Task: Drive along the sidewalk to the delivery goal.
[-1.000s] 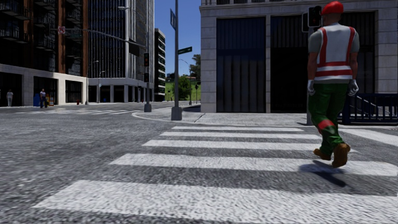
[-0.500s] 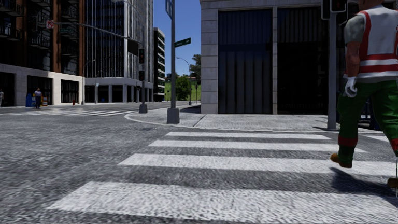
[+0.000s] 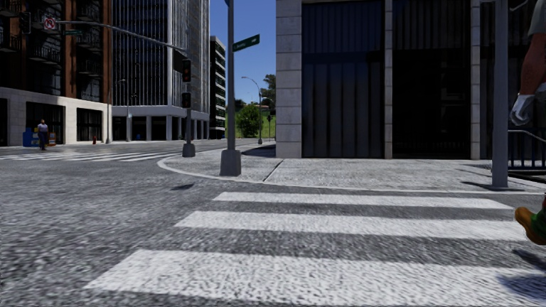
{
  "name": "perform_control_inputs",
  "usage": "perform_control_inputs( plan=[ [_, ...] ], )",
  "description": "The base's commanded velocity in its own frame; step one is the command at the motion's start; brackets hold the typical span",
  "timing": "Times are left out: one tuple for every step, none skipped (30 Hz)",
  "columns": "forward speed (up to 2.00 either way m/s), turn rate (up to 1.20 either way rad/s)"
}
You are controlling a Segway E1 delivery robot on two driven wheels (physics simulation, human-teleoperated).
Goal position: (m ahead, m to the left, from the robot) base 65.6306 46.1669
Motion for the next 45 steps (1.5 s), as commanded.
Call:
perform_control_inputs(
  plan=[
    [2.0,0.0],
    [2.0,0.0],
    [2.0,0.0],
    [2.0,0.0],
    [2.0,0.0],
    [2.0,0.0],
    [2.0,0.0],
    [2.0,0.0],
    [2.0,0.0],
    [2.0,0.0],
    [2.0,0.0],
    [2.0,0.0],
    [2.0,0.0],
    [2.0,0.0],
    [2.0,0.0],
    [2.0,0.0],
    [2.0,0.0],
    [2.0,0.0],
    [2.0,0.0],
    [2.0,0.0],
    [2.0,0.0],
    [2.0,0.0],
    [2.0,0.0],
    [2.0,0.0],
    [2.0,0.0],
    [2.0,0.0],
    [2.0,0.0],
    [2.0,0.0],
    [2.0,0.0],
    [2.0,0.0],
    [2.0,0.0],
    [2.0,0.0],
    [2.0,0.0],
    [2.0,0.0],
    [2.0,0.0],
    [2.0,0.0],
    [2.0,0.0],
    [2.0,0.0],
    [2.0,0.0],
    [2.0,0.0],
    [2.0,0.0],
    [2.0,0.0],
    [2.0,0.0],
    [2.0,-0.14],
    [2.0,-0.25]
  ],
)
